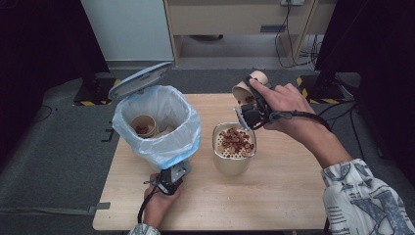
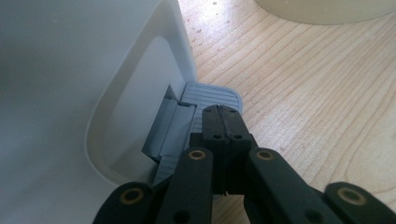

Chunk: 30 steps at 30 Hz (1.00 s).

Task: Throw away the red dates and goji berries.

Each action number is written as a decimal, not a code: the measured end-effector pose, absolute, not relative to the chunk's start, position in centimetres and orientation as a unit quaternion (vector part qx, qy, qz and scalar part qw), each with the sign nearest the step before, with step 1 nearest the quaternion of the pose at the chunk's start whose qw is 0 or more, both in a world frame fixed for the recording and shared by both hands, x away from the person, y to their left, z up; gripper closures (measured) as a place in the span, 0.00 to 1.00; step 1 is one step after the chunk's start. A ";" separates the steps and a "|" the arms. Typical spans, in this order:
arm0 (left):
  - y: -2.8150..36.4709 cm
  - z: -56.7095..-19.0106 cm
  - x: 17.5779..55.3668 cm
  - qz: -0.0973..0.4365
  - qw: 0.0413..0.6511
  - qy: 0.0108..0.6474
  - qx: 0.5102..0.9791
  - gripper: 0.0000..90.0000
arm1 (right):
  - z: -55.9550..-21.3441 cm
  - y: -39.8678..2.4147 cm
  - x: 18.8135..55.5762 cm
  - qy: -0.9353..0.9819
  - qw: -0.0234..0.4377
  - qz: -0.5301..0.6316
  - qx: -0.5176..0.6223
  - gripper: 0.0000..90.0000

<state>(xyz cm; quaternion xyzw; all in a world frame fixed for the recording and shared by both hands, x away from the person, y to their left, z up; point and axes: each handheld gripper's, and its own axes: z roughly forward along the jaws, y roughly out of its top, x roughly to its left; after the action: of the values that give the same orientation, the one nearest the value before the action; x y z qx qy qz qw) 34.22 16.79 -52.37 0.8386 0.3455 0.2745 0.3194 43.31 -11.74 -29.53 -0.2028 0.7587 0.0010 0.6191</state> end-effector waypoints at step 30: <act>16.8 -52.4 34.2 0.275 0.320 0.345 0.839 0.99 | -30.0 -10.9 42.8 0.733 0.625 -0.054 -0.263 0.36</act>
<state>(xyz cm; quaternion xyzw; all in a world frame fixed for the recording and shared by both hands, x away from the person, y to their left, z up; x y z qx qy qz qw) 34.23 16.78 -52.38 0.8386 0.3448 0.2750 0.3197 42.84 -10.95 -30.00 -0.2631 0.7330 -0.0543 0.6249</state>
